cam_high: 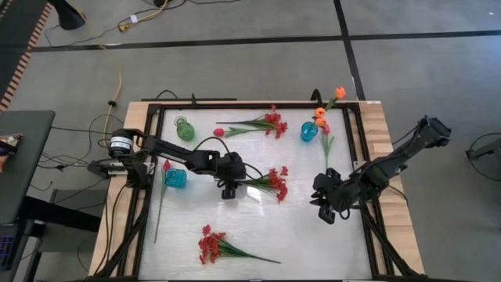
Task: Sort flowers into vase by color
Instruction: Put the center red flowers into the green vase
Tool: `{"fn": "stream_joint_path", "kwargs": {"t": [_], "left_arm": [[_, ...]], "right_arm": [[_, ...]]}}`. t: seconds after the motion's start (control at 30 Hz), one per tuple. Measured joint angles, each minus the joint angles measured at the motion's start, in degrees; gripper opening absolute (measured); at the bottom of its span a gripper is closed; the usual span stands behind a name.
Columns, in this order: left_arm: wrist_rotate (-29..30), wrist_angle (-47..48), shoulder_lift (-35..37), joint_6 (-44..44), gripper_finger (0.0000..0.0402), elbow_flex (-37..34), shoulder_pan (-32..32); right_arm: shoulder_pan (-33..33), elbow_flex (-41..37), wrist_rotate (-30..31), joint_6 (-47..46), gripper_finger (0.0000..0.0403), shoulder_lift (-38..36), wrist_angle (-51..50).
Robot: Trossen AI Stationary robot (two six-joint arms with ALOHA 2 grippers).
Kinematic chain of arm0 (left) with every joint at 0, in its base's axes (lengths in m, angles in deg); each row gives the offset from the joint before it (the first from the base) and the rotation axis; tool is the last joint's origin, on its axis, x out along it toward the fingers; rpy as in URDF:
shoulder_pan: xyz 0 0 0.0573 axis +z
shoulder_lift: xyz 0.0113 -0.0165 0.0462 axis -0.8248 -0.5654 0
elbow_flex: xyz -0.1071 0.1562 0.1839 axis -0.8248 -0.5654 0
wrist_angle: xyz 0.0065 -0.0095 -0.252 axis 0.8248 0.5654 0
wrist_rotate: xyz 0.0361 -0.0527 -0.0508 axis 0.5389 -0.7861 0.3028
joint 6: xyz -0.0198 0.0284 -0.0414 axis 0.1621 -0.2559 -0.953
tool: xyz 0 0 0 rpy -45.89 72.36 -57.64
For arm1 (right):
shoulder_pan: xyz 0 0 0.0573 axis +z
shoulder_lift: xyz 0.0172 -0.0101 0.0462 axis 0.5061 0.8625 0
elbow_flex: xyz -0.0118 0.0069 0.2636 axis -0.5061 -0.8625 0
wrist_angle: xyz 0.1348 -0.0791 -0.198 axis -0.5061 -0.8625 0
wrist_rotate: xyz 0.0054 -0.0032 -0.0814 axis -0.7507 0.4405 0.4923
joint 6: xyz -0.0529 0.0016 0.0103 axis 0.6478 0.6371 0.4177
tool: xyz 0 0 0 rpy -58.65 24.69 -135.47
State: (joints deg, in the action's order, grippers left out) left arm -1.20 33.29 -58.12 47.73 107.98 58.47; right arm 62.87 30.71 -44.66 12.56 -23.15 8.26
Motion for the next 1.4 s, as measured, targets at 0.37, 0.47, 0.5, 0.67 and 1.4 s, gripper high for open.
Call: {"fn": "stream_joint_path", "kwargs": {"t": [0.37,0.47,0.5,0.67,1.4], "left_arm": [[-4.06,-0.11,0.16,-0.99,0.0009,0.00,0.04],[-5.36,0.21,1.21,-1.51,0.0009,-0.07,0.00],[-5.42,0.35,1.83,-1.49,0.0008,-0.07,-0.02],[-4.65,2.23,6.65,-1.25,0.0003,-0.07,0.04],[8.52,5.92,46.09,4.51,0.0002,-0.07,8.53]], "right_arm": [[-2.01,-3.89,0.13,0.00,0.0132,0.19,2.57],[-2.28,-3.91,0.14,0.48,0.0132,0.19,2.72],[-2.29,-3.91,0.20,0.55,0.0132,0.19,2.70],[-2.27,-3.91,0.24,0.63,0.0132,0.19,2.71],[-5.25,-3.91,4.17,2.91,0.0132,0.19,3.93]]}}
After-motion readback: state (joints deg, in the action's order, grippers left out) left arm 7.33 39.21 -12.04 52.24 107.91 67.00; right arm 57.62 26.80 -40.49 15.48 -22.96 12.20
